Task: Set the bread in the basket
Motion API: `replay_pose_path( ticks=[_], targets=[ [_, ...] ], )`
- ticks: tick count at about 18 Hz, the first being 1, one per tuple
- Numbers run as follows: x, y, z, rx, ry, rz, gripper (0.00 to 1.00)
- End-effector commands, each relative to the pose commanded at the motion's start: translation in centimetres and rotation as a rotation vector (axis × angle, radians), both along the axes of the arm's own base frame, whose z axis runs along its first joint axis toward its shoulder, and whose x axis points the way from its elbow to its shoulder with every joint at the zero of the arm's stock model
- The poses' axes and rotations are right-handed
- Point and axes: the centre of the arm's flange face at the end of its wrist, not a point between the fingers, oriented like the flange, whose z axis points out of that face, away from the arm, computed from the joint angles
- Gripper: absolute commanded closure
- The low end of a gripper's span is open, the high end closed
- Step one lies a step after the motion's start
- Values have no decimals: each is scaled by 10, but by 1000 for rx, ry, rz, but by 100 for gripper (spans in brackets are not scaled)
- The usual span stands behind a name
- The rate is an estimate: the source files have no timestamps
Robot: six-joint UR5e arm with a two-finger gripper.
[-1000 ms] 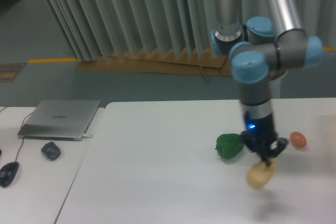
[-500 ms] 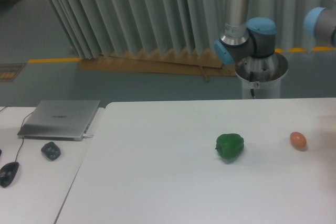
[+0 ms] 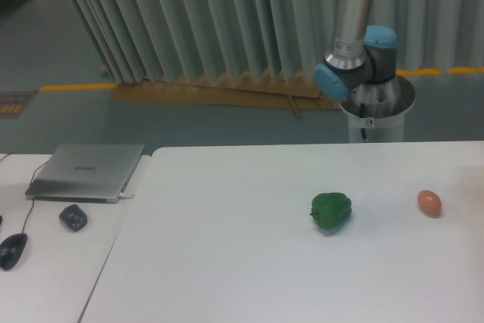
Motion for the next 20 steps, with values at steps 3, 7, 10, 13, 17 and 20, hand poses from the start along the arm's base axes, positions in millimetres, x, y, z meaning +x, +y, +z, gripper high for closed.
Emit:
replay_pose_path(
  ticks=[3, 7, 10, 13, 17, 20],
  targets=[
    [2, 1, -1, 7, -6, -3, 0],
    [5, 4, -4, 3, -11, -14, 0],
    [4, 5, -6, 2, -14, -16, 0],
    [0, 14, -22, 14, -9, 22, 0],
    [-2, 20, -21, 60, 16, 78, 0],
    [2, 32, -28, 45, 16, 72, 0]
  ],
)
